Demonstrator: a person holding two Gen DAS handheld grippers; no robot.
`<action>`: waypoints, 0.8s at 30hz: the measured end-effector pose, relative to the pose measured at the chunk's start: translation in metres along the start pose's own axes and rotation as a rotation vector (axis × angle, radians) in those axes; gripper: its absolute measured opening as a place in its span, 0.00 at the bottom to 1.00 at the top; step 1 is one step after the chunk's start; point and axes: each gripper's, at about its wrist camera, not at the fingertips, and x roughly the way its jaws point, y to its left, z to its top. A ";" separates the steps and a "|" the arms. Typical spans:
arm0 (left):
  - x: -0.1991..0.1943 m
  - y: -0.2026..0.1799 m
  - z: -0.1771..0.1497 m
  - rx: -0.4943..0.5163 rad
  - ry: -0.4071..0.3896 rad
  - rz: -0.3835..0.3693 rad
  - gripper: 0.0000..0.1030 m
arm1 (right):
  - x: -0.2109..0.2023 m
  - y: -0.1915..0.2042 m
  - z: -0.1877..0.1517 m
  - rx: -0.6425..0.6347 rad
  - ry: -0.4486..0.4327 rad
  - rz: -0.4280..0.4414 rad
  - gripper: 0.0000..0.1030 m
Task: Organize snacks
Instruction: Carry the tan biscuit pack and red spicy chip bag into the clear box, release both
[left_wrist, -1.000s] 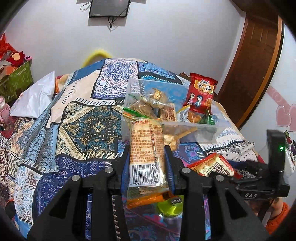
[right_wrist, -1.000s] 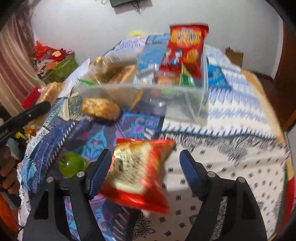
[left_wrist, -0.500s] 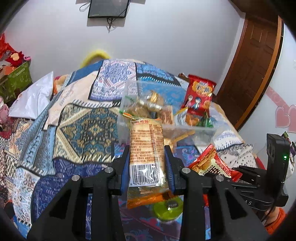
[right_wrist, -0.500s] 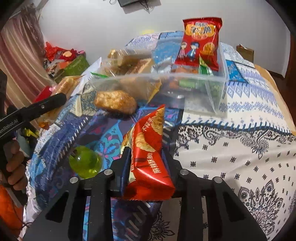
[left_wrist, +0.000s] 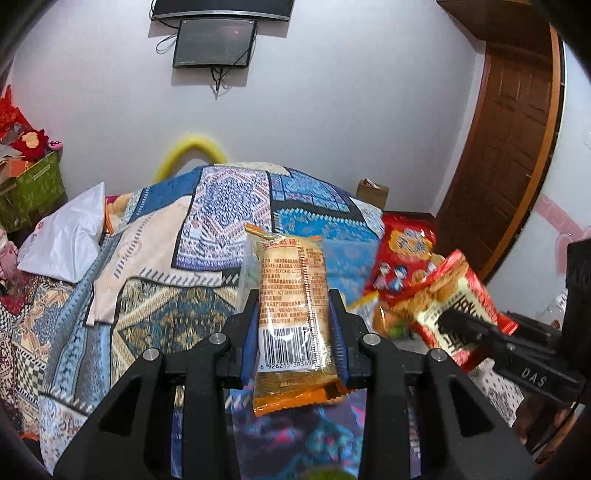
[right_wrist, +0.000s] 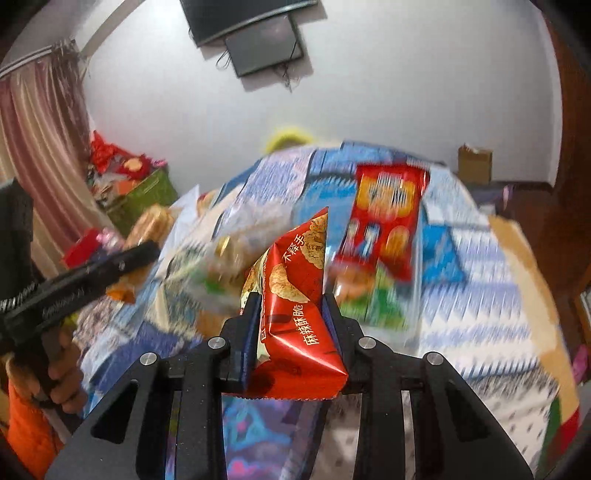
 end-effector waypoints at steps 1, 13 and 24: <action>0.004 0.000 0.003 0.000 -0.001 0.003 0.33 | 0.004 -0.001 0.007 0.003 -0.008 -0.001 0.28; 0.075 0.006 0.026 -0.002 0.087 -0.029 0.33 | 0.067 0.000 0.040 -0.010 0.022 -0.056 0.28; 0.120 0.014 0.029 -0.019 0.135 0.017 0.34 | 0.104 -0.003 0.041 -0.026 0.103 -0.115 0.32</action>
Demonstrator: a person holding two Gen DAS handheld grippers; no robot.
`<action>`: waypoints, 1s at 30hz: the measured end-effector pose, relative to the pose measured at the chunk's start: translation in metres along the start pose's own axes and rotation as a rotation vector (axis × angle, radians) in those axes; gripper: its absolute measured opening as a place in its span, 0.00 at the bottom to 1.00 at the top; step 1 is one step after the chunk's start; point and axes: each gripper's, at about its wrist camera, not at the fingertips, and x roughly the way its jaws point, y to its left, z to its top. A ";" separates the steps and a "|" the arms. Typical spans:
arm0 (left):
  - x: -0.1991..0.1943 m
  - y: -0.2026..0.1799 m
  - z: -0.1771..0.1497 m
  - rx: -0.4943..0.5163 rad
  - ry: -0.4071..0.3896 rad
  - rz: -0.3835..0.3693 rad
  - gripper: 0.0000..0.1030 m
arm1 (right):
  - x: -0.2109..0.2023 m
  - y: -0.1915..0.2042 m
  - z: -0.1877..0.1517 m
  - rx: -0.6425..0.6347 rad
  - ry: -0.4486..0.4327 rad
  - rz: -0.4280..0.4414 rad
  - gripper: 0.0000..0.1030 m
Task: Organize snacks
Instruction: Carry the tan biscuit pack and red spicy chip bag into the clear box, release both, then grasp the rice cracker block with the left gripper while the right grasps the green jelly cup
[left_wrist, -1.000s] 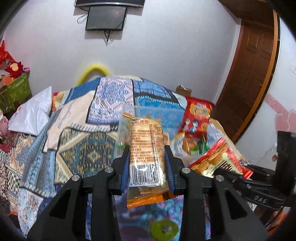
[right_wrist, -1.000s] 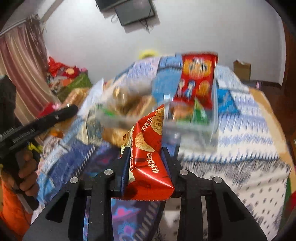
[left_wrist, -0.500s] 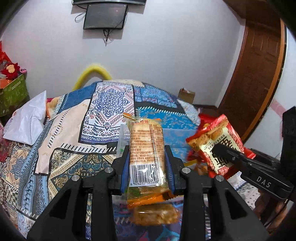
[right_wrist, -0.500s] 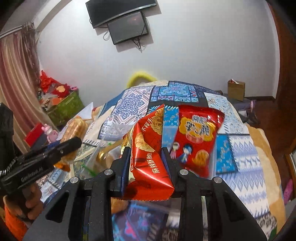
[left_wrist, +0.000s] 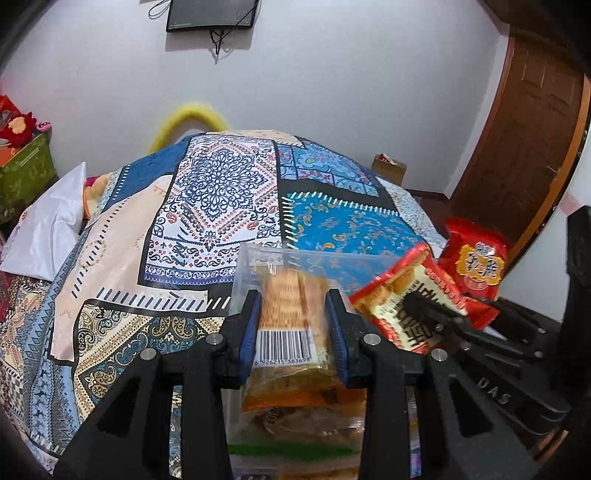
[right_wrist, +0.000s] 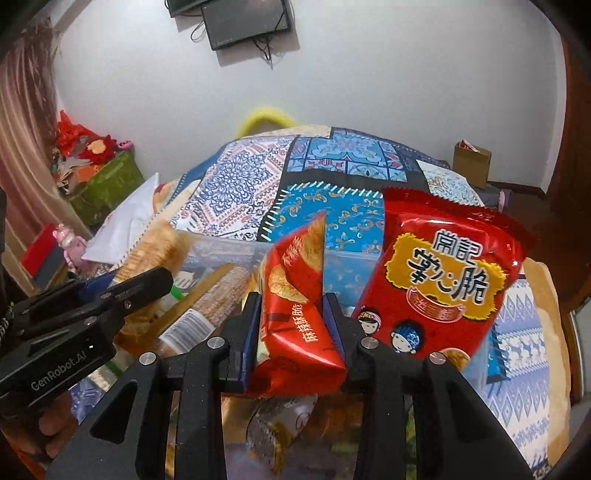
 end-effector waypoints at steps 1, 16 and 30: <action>0.001 0.001 -0.001 -0.001 0.004 0.002 0.36 | -0.002 -0.001 0.000 0.003 -0.001 -0.009 0.32; -0.083 0.001 -0.020 0.033 -0.070 0.004 0.59 | -0.076 0.015 -0.007 -0.042 -0.088 0.030 0.58; -0.175 0.016 -0.099 0.047 -0.059 -0.009 0.66 | -0.131 0.060 -0.080 -0.101 -0.070 0.086 0.66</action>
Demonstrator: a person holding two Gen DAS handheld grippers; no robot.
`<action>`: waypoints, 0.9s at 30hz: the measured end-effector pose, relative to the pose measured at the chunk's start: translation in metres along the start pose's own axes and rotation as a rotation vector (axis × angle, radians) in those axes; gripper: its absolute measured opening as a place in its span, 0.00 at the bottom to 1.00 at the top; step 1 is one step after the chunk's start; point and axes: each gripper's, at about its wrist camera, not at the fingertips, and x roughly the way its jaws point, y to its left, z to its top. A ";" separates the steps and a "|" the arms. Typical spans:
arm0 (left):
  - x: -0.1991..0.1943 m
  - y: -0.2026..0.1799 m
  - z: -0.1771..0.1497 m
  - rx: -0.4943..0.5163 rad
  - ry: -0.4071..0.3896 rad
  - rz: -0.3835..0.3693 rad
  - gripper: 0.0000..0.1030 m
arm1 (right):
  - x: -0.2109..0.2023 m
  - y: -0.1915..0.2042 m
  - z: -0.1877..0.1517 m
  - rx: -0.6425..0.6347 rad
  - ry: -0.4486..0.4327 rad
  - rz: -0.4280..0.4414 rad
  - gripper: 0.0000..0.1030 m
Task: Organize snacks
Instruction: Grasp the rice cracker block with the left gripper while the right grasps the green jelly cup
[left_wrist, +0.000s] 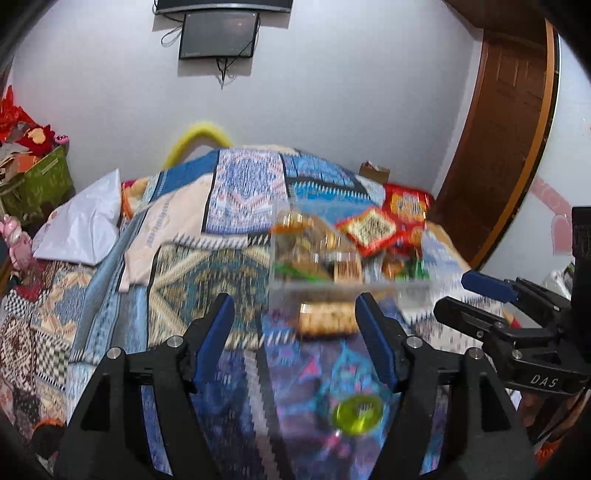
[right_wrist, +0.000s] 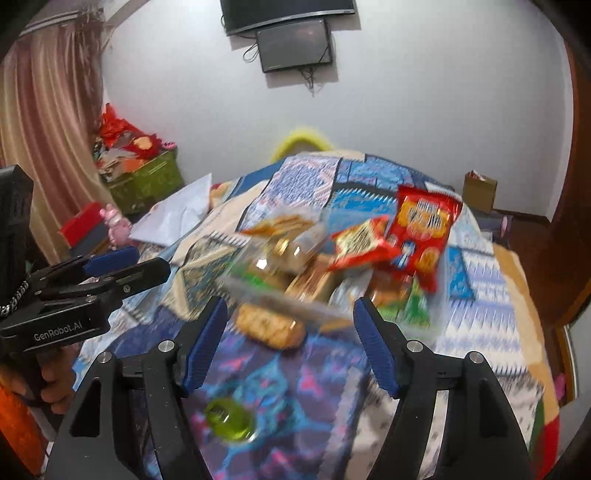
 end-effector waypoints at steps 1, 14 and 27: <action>-0.002 0.001 -0.007 0.006 0.011 0.005 0.66 | 0.001 0.004 -0.006 0.002 0.014 0.006 0.67; -0.008 0.031 -0.085 -0.065 0.153 0.036 0.66 | 0.069 0.037 -0.073 0.037 0.268 0.095 0.69; 0.029 0.008 -0.075 -0.067 0.191 0.009 0.66 | 0.053 0.014 -0.072 0.053 0.222 0.095 0.42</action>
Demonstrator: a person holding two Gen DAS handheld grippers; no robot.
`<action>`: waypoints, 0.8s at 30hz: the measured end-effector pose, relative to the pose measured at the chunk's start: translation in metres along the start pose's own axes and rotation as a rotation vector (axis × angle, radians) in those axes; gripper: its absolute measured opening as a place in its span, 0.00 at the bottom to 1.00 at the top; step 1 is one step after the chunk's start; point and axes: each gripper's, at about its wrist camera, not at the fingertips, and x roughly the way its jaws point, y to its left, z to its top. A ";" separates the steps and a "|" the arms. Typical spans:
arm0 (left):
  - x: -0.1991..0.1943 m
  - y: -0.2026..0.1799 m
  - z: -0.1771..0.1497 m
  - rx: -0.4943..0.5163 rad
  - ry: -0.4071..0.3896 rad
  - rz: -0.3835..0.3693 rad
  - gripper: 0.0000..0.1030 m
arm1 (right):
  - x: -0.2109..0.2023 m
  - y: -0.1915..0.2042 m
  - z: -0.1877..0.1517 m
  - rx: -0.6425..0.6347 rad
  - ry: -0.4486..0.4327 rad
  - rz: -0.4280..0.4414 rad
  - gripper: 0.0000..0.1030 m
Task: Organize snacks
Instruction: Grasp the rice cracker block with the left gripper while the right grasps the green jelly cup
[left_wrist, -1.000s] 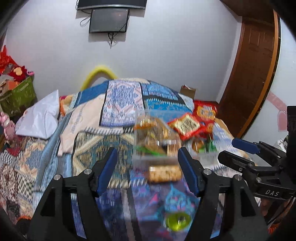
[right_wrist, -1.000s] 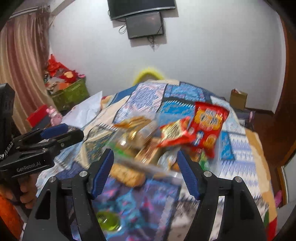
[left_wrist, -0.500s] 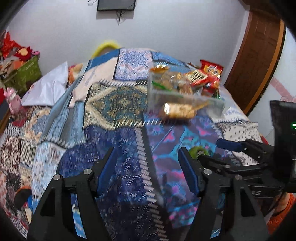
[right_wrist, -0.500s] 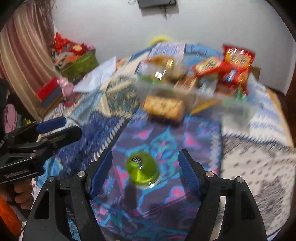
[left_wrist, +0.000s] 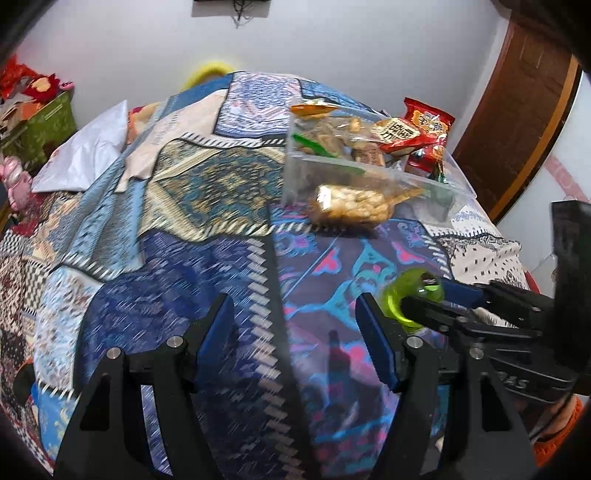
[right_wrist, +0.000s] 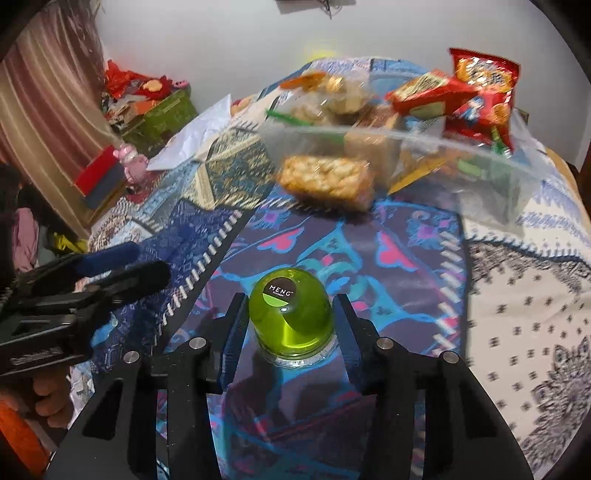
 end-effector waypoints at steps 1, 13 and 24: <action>0.006 -0.006 0.005 0.006 0.003 -0.003 0.66 | -0.007 -0.008 0.002 0.009 -0.020 -0.007 0.42; 0.065 -0.048 0.059 0.053 -0.033 -0.051 0.85 | -0.038 -0.076 0.020 0.118 -0.114 -0.048 0.42; 0.124 -0.046 0.072 0.008 0.016 -0.020 0.87 | -0.040 -0.102 0.029 0.159 -0.146 -0.066 0.42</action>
